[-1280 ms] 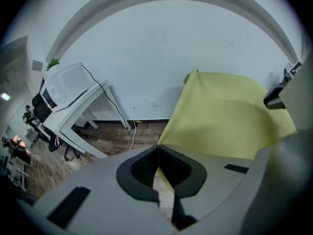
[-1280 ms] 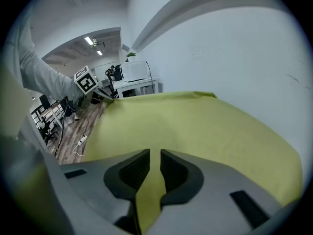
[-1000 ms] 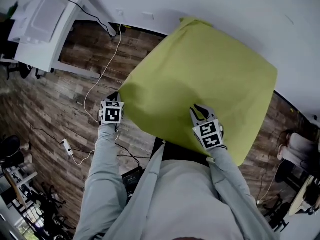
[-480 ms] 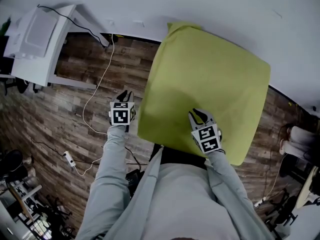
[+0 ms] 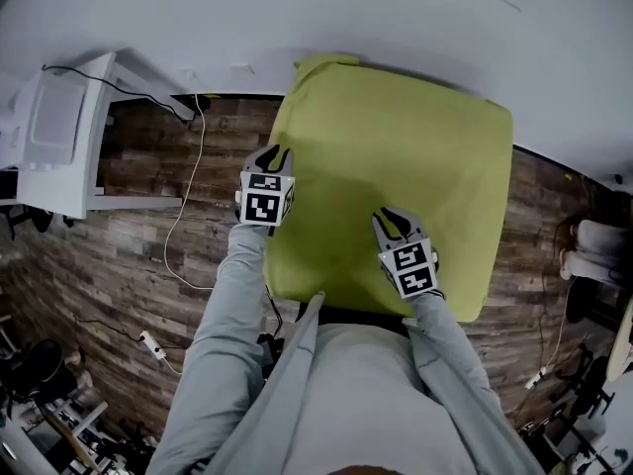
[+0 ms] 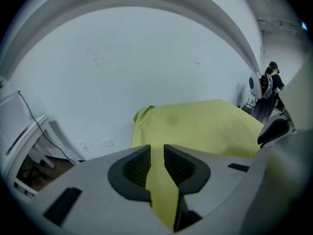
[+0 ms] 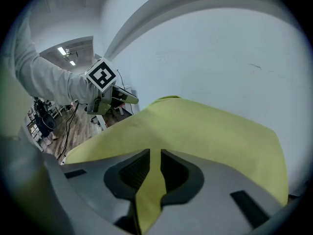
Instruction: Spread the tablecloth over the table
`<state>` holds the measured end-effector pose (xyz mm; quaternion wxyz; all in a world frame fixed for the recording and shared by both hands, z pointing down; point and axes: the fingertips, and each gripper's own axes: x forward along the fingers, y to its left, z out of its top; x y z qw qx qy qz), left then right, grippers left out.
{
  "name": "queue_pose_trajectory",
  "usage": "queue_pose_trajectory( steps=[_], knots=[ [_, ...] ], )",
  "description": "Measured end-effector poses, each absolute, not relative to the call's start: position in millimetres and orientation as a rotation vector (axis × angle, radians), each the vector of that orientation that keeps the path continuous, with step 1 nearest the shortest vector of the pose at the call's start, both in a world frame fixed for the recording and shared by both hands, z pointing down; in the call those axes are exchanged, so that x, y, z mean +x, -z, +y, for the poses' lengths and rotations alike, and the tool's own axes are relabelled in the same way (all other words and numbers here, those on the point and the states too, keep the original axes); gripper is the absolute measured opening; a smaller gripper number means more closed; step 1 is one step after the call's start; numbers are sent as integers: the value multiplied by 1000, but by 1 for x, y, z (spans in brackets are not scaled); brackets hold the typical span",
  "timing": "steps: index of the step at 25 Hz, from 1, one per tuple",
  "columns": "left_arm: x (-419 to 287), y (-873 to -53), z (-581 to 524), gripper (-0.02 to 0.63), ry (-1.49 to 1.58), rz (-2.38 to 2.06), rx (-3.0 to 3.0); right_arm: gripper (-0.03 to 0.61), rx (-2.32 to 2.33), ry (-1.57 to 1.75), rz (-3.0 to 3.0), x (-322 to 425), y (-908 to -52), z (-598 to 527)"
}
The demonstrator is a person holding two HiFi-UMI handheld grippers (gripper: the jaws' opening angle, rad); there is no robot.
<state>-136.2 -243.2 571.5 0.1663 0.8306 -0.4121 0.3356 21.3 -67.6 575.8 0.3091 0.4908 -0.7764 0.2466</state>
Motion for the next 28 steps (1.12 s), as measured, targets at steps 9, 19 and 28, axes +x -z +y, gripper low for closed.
queue_pose_trajectory(
  steps=[9, 19, 28],
  knots=[
    [-62, -559, -330, 91, -995, -1122, 2513, 72, 1408, -707, -2015, 71, -578, -107],
    [-46, -597, -425, 158, -1088, -1111, 2466, 72, 1432, -754, -2016, 79, -589, -128],
    [-45, -623, -442, 51, -1077, -1134, 2380, 72, 1440, -771, -2014, 88, -594, -136]
  ],
)
